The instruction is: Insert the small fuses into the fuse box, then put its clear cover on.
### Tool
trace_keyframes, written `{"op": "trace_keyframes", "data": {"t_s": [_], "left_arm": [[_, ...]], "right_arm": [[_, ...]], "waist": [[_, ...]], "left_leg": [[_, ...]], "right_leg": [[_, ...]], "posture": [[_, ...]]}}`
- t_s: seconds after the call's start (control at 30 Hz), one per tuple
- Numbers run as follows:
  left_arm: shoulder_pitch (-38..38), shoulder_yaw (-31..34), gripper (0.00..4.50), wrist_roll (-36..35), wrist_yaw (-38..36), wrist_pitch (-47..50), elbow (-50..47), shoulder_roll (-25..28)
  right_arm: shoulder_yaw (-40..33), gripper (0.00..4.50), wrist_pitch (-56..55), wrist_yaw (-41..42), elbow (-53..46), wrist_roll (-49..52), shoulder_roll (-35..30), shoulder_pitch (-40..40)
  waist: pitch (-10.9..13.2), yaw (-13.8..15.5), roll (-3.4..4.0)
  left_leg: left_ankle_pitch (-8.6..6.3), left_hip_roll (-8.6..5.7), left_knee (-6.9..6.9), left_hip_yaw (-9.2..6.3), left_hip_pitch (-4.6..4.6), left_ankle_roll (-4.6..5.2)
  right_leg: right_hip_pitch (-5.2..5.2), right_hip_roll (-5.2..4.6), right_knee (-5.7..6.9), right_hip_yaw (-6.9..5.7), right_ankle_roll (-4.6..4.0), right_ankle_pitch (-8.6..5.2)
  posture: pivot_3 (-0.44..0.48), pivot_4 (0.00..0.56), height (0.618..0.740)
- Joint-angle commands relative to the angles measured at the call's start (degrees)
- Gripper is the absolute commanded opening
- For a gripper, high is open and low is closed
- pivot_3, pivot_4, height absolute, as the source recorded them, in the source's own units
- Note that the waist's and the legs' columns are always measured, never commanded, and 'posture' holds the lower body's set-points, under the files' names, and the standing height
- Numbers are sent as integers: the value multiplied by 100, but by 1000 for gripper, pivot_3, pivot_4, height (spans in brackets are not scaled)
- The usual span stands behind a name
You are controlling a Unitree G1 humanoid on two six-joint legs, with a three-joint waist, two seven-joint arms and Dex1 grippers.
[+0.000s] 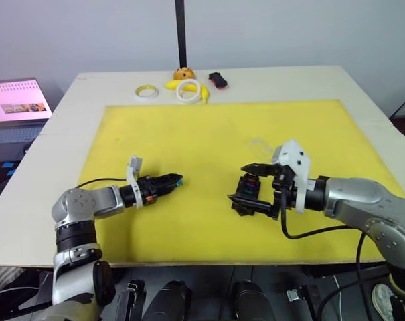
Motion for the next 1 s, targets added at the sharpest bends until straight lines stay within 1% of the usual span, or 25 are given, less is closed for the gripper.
{"op": "trace_keyframes", "data": {"t_s": [0.03,0.13,0.2,0.23,0.27,0.37,0.43,0.53,0.73,0.8,0.87,1.0], "left_arm": [[86,-257,2999,142,51,-48,241,-110],[102,-302,2999,165,30,-102,259,-120],[107,-326,2441,178,21,-141,277,-118],[111,-343,2104,192,6,-181,283,-114],[116,-373,1636,219,-4,-232,288,-103],[123,-405,68,264,-22,-382,328,-97],[109,-397,68,290,-26,-451,387,-62],[106,-390,68,226,-149,-419,318,123],[-108,-510,68,-135,-724,-165,-171,725],[-267,-613,68,-352,-976,-38,-469,892],[-436,-740,68,-573,-1226,108,-783,1019],[-703,-1131,68,-869,-1654,187,-1379,1159]], "right_arm": [[-94,4500,-83,41,-226,-15,-56,-18],[-108,4500,-71,34,-232,-15,-48,-17],[-119,4500,-65,30,-238,-17,-48,-7],[-127,4500,-58,27,-245,-11,-49,-1],[-135,4500,-53,24,-249,-6,-50,4],[-164,4500,-35,11,-255,18,-44,15],[-178,4500,-14,-11,-260,40,-30,11],[-209,4500,20,-52,-283,89,-16,9],[-432,4500,103,-201,-278,362,59,85],[-641,4500,194,-341,-230,688,198,103],[-836,4500,298,-566,-146,1105,401,91],[-1065,4500,408,-1257,92,2080,942,55]], "waist": [[0,2,0],[0,11,0],[0,20,0],[0,20,0],[0,19,0],[-1,20,2],[-7,22,13],[-8,18,13],[-4,-78,7],[1,-85,-2],[3,-83,-4],[3,-88,-5]], "left_leg": [[0,0,0,0,0,0],[0,0,0,0,0,0],[0,0,0,0,0,0],[0,0,0,0,0,0],[0,0,0,1,0,0],[0,1,-2,1,0,0],[0,1,-2,1,4,0],[0,2,-5,2,8,-1],[0,12,-13,1,7,-2],[0,15,-16,1,2,-2],[1,17,-13,-1,-22,-4],[1,13,-14,-3,-34,-3]], "right_leg": [[0,0,0,0,0,0],[0,0,-1,0,0,0],[0,0,-2,0,0,0],[0,0,-3,0,0,0],[0,0,-5,0,0,0],[0,1,-7,0,0,0],[4,1,-8,0,0,0],[6,2,-8,1,0,0],[-2,12,-7,2,0,0],[-10,15,-8,2,0,0],[-29,15,-7,2,0,0],[-36,12,-20,1,-1,1]], "posture": [[0,150,740],[0,150,740],[0,150,740],[0,150,740],[0,150,740],[0,150,740],[0,150,740],[0,150,740],[0,150,740],[0,150,740],[0,150,740],[0,150,740]]}}
